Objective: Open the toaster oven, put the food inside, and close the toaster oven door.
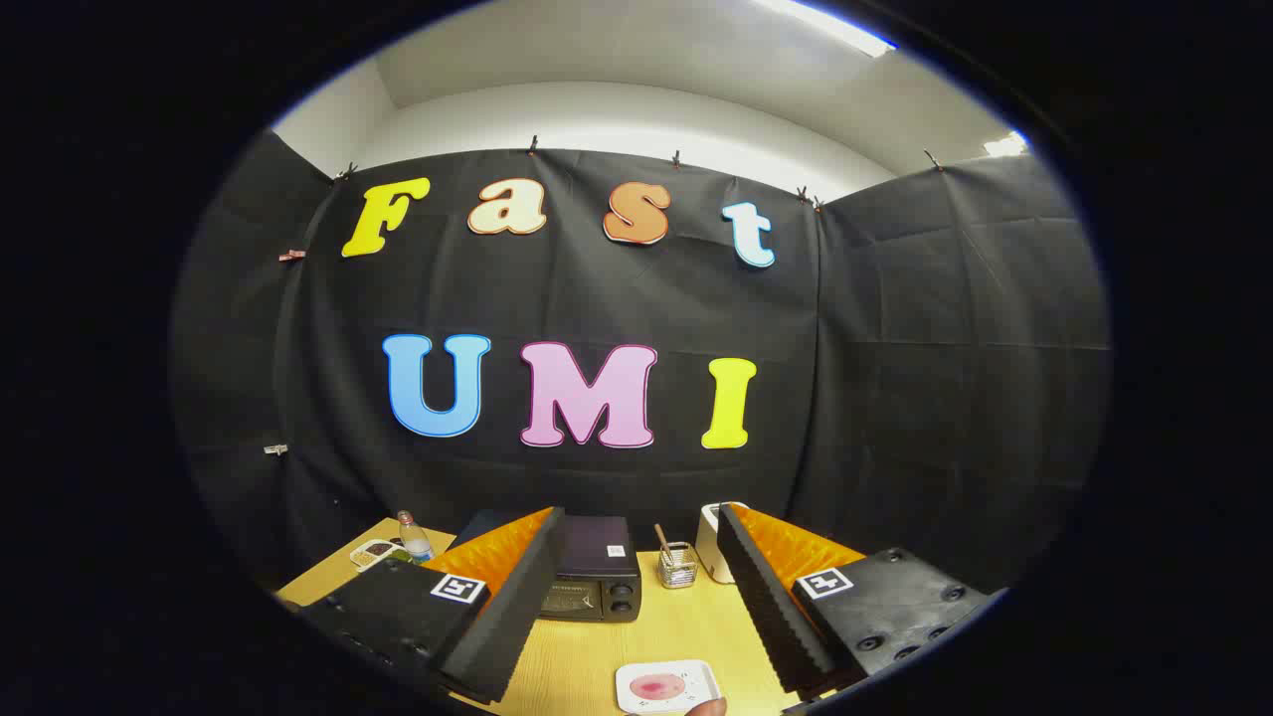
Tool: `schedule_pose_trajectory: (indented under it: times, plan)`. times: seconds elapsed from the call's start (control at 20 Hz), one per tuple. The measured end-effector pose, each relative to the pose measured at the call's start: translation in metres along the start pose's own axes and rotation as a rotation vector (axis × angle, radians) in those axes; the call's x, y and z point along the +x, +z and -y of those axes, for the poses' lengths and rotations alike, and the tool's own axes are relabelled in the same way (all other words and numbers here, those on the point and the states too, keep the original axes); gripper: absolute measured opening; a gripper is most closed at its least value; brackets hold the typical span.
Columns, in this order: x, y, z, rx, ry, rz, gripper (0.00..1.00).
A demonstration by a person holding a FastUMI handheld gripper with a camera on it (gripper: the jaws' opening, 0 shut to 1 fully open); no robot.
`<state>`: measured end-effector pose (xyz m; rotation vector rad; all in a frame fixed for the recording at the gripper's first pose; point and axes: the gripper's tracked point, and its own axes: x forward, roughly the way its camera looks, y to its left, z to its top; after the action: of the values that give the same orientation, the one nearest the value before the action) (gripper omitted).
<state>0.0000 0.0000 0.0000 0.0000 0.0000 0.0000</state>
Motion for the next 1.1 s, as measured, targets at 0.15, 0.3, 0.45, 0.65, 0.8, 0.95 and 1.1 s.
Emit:
schedule_pose_trajectory:
  times: [0.15,0.3,0.45,0.65,0.8,0.95,1.1]
  plan:
    - [0.0018,-0.0009,-0.0017,0.000,0.004,-0.004,0.97]
    - [0.0017,-0.0017,-0.0043,-0.003,0.007,-0.009,0.97]
    - [0.0035,-0.0003,-0.0054,-0.005,0.006,-0.007,0.97]
    - [0.0052,-0.0002,-0.0066,-0.004,0.005,-0.005,0.97]
    - [0.0054,0.0008,-0.0052,-0.006,0.000,-0.005,0.97]
    - [0.0057,-0.0002,-0.0051,-0.004,-0.001,-0.007,0.97]
    - [0.0072,-0.0036,-0.0082,-0.001,0.003,-0.013,0.97]
